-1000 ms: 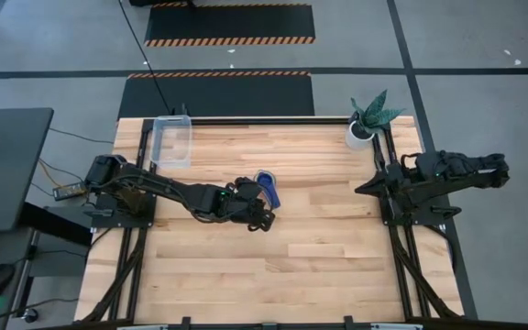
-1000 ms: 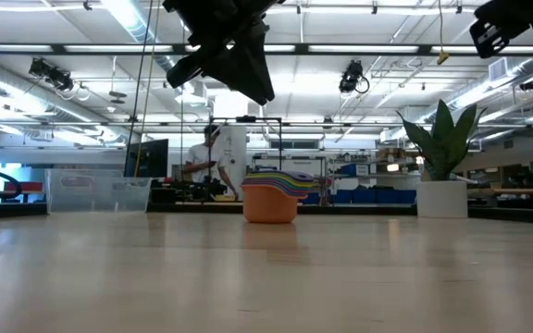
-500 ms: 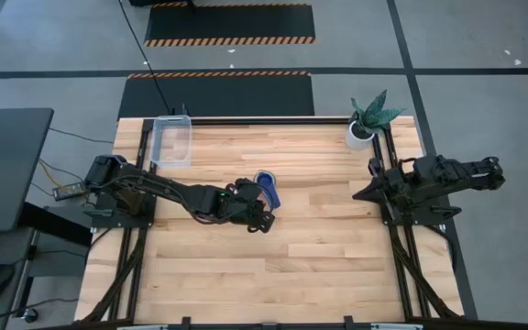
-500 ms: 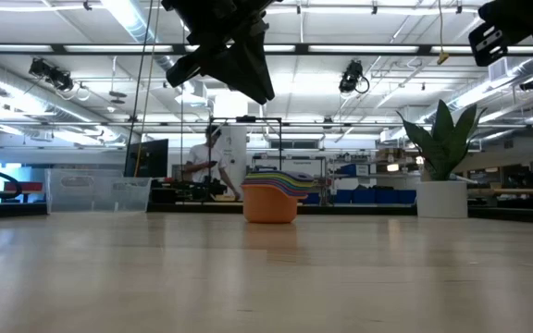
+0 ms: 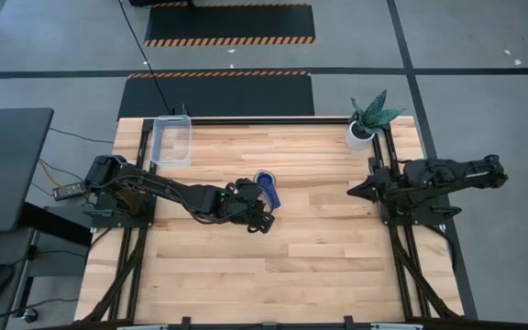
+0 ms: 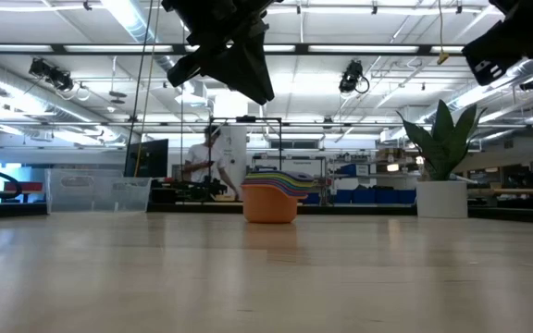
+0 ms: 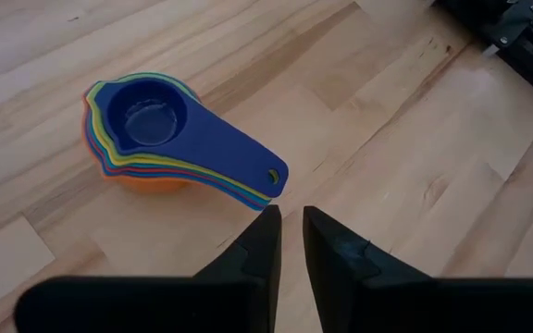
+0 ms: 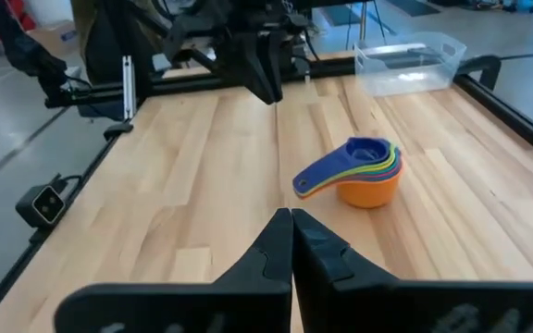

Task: Nest measuring cups in basket
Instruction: Put the measuring cups into the transparent bin

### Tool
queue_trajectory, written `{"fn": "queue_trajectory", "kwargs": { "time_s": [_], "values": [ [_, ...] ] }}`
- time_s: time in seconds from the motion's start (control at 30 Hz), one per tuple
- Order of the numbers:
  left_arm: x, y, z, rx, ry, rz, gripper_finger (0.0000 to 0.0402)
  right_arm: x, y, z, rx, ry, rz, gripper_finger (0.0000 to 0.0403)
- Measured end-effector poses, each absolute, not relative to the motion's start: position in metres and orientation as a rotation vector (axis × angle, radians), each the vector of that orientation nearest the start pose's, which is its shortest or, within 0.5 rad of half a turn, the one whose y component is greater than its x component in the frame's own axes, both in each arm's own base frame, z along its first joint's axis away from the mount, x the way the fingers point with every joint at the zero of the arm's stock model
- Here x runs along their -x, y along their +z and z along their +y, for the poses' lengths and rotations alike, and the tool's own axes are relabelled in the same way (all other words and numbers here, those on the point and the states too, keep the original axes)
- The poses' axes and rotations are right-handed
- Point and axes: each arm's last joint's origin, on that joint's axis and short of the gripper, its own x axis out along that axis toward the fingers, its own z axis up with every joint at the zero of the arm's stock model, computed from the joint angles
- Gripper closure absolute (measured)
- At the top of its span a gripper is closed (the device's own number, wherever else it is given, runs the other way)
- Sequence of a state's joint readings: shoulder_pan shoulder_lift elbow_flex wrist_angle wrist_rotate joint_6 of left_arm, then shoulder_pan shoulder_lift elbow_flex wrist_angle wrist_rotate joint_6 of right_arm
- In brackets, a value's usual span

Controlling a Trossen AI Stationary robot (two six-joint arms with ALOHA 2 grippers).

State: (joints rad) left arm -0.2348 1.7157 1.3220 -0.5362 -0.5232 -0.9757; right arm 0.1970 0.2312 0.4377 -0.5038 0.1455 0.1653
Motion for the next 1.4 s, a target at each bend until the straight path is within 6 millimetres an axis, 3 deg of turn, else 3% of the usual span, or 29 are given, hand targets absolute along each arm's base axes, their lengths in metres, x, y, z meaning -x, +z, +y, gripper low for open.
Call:
{"fn": "queue_trajectory", "kwargs": {
  "time_s": [0.5,0.67,1.03,1.4],
  "values": [
    [-0.358,0.255,-0.071,0.630,0.657,0.629,0.0348,-0.085,0.244,0.013,-0.111,0.042,0.312,0.0388],
    [-0.364,0.274,-0.071,0.676,0.628,0.589,0.0351,-0.085,0.244,0.013,-0.110,0.042,0.311,0.0388],
    [-0.376,0.338,-0.052,0.694,0.505,0.538,0.0397,-0.085,0.244,0.013,-0.110,0.042,0.312,0.0387],
    [-0.378,0.348,-0.036,0.731,0.577,0.468,0.0389,-0.085,0.244,0.013,-0.110,0.043,0.312,0.0387]
  ]
}}
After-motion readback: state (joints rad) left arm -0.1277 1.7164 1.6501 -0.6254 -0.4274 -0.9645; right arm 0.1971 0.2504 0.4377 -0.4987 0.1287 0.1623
